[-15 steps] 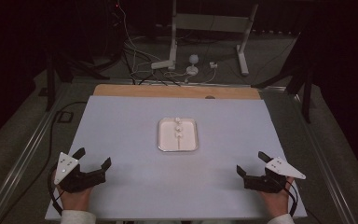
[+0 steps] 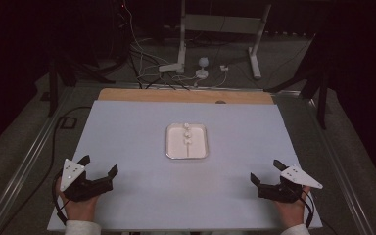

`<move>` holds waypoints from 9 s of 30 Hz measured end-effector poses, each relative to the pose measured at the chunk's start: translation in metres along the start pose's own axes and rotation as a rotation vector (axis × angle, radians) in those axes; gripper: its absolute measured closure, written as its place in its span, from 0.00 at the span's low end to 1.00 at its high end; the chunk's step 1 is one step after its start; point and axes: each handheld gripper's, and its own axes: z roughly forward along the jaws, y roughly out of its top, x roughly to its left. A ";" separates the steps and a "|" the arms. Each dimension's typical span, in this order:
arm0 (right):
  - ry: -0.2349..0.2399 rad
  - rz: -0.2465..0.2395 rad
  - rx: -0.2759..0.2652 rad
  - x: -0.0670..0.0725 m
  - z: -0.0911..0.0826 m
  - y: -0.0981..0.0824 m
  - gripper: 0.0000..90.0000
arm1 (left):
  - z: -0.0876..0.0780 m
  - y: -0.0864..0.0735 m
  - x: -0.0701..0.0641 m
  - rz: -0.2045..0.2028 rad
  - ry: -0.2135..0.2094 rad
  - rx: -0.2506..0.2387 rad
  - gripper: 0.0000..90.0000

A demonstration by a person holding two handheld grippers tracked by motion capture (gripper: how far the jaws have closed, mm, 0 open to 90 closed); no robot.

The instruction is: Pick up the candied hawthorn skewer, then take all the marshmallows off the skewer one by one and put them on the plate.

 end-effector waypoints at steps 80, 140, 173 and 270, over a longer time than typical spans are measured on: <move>-0.004 -0.007 0.012 0.001 0.000 -0.002 0.00 | 0.160 0.038 -0.098 0.057 -0.222 0.137 0.01; -0.003 0.035 0.018 -0.006 -0.001 -0.004 0.00 | 0.197 0.035 -0.119 0.026 -0.164 0.487 1.00; -0.004 0.036 0.025 -0.005 0.000 -0.005 0.00 | 0.181 0.014 -0.113 0.019 -0.280 0.573 1.00; 0.565 0.356 0.109 0.089 0.142 0.116 0.87 | 0.098 0.030 -0.098 0.116 -0.598 0.191 1.00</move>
